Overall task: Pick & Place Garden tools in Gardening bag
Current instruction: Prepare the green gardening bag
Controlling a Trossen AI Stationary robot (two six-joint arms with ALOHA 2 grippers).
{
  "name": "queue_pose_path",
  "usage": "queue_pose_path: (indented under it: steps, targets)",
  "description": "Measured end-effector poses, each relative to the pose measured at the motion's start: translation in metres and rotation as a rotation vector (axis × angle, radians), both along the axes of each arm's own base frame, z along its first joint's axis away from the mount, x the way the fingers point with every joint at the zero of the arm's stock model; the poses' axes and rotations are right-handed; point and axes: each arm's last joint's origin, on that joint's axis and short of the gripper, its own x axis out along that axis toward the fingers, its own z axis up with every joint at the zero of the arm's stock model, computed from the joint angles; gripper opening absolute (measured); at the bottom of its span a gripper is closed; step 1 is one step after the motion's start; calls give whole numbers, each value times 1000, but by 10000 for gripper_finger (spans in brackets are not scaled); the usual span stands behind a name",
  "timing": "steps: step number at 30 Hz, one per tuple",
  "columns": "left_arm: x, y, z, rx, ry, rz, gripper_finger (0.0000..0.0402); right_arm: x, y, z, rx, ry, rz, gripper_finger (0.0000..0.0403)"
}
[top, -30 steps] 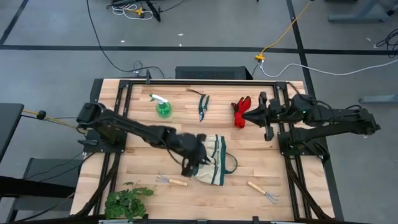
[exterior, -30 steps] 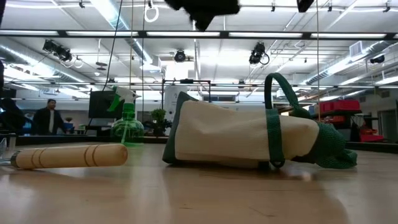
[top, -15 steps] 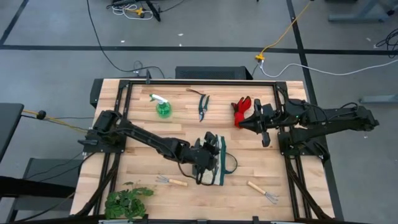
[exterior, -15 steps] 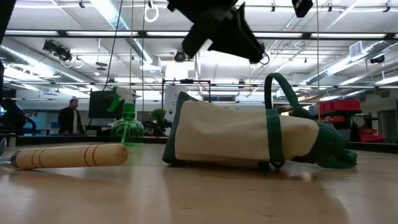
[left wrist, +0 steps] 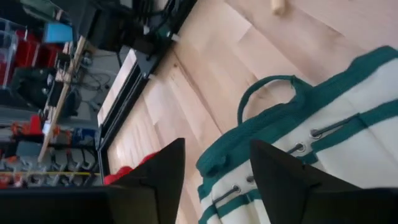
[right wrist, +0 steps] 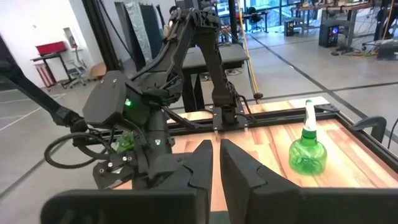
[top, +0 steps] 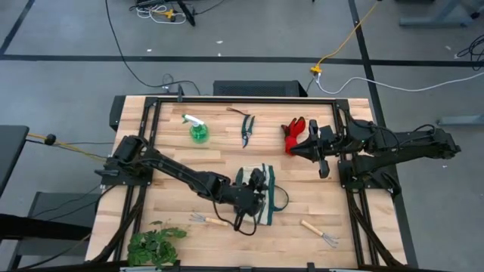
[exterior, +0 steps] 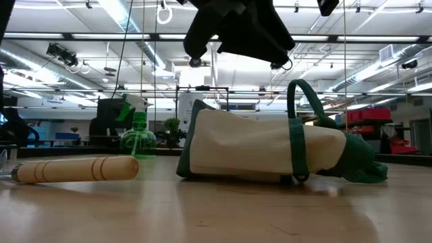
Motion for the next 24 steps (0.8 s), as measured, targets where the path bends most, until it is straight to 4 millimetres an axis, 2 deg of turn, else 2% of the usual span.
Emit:
queue_pose_path:
  steps: [7,12,24]
  targets:
    - [9,5,-20,49,36,-2,200,0,0,1,1,-13,0,34]
    - [15,4,-36,172,56,-6,200,0,0,1,7,-14,0,34]
    - [21,4,-35,195,9,-60,199,0,0,2,11,-17,1,34]
